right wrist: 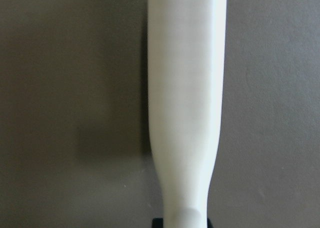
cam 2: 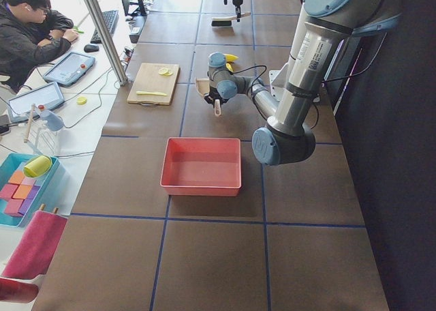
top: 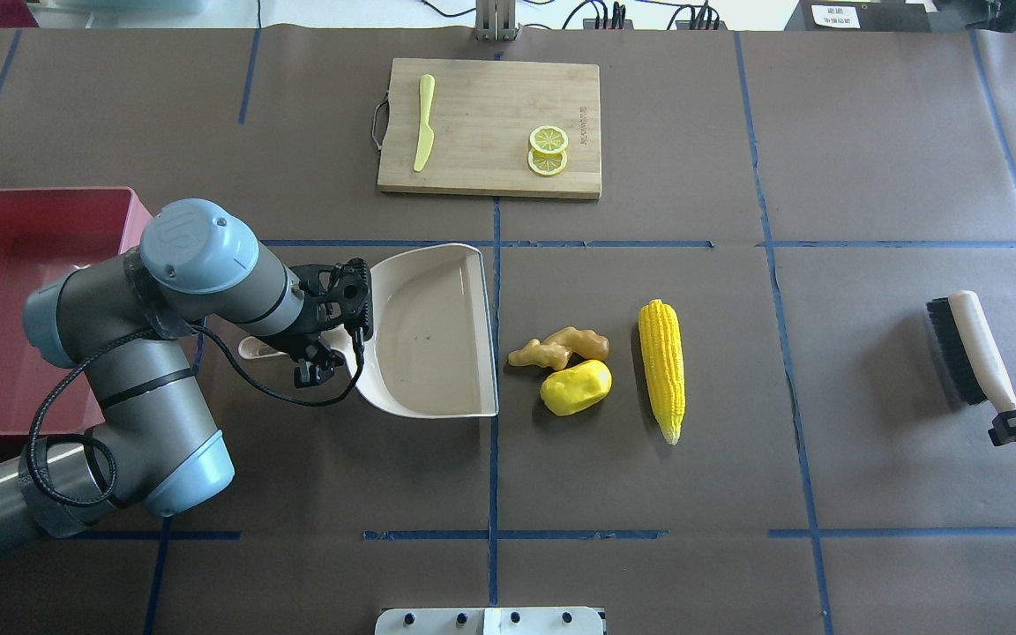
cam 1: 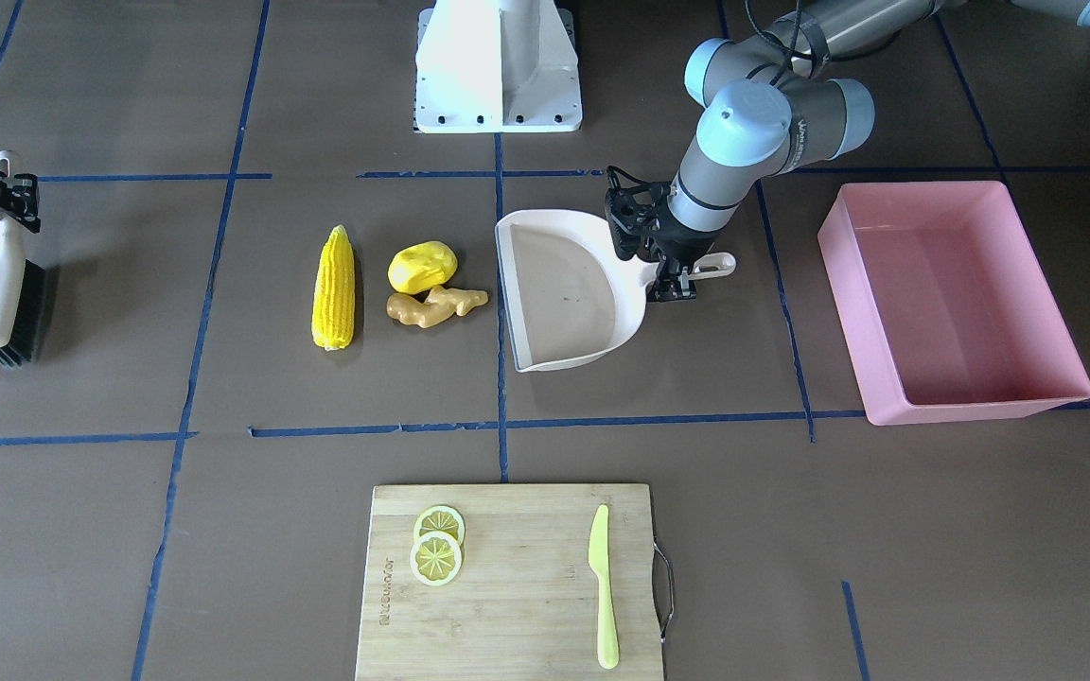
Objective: Sweep and dump trash into bin
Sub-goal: 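Lift and tilt the dustpan with the left gripper, placing it beside the vegetables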
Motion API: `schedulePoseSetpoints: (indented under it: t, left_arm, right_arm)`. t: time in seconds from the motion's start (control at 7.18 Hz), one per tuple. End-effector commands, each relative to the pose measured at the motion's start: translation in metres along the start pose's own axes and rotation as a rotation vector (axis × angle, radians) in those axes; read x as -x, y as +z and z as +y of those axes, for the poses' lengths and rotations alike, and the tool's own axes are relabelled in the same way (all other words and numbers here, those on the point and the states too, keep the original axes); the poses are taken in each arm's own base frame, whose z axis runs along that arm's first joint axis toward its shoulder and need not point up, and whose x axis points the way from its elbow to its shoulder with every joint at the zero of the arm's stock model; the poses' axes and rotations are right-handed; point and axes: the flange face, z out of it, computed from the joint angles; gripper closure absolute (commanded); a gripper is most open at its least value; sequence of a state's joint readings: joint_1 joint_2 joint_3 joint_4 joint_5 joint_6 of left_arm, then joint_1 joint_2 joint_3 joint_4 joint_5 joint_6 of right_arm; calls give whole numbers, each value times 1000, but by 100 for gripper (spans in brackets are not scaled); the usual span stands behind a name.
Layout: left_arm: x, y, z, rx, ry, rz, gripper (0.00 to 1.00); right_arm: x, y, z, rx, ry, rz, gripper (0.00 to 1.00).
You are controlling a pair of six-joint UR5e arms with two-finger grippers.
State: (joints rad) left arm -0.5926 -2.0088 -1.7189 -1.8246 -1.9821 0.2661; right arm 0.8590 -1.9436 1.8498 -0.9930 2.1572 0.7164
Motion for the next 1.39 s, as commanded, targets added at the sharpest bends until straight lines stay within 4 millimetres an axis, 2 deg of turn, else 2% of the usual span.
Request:
schedulePoseSetpoints:
  t: [0.0,0.14,0.28,0.42,0.56,0.7,1.11,1.25]
  left_arm:
    - [10,-18,8,36,-28,-33,100]
    - [12,-18,8,105,68,-33,100]
    - [4,-38,5,172,127,-38,100]
    - [-7,-50,-1,268,153,-44,100]
    - [-12,-44,-10,328,207,-32,100]
    - [-23,-30,-15,355,226,-16,100]
    - [-15,-15,-25,380,209,-6,100]
    - [-11,-11,-36,378,180,-12,100]
  right_arm:
    - [0,0,0,-1,0,0,95]
    - [0,0,0,-1,0,0,95]
    - [0,0,0,-1,0,0,95]
    - [0,0,0,-1,0,0,94]
    - [-1,0,1,1,1,2,94]
    - [-1,0,1,0,0,1,94]
    - [-1,0,1,1,3,2,94]
    - [0,0,0,0,4,1,95]
